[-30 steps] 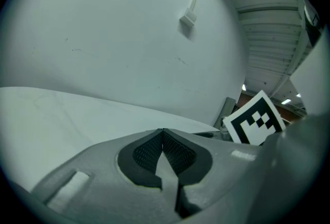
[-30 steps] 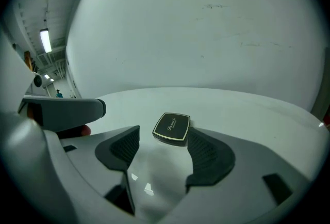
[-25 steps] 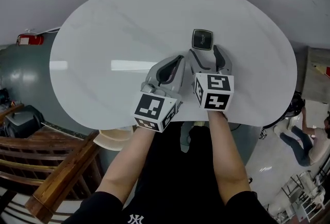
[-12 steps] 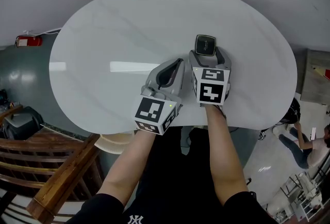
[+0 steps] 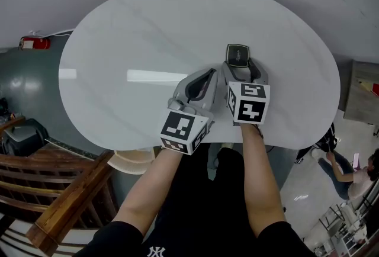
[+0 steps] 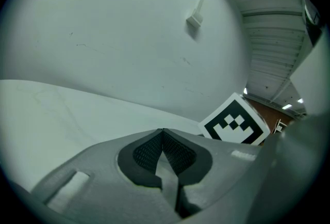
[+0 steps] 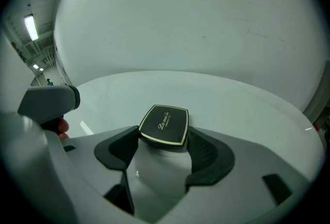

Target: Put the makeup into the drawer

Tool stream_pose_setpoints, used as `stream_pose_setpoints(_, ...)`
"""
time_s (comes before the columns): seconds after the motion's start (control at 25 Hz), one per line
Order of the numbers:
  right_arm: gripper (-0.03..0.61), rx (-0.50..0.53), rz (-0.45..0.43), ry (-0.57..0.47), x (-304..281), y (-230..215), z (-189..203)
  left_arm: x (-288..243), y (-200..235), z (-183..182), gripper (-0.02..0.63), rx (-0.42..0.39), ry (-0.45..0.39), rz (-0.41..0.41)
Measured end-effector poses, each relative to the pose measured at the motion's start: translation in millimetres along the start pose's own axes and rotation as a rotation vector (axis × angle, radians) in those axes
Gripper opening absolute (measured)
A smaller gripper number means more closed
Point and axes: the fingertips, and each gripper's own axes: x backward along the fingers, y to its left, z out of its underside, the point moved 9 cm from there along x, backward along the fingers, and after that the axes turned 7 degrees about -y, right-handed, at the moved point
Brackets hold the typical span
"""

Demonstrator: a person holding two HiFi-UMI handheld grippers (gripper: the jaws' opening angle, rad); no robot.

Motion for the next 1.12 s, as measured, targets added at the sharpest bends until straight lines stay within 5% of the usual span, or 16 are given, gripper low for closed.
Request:
stream_pose_setpoints(0.44, 0.305, -0.035, -0.091, -0.09, 39.3, -4.6, 4.5, 24.9, -32.6, 3.8, 0.011, 0.008, -0.014, -0.054)
stream_pose_setpoints(1.12, 0.304, 0.089, -0.306, -0.178, 139.7, -3.8, 14.0, 90.1, -129.3, 20.6, 0.011, 0.031, -0.108, -0.255)
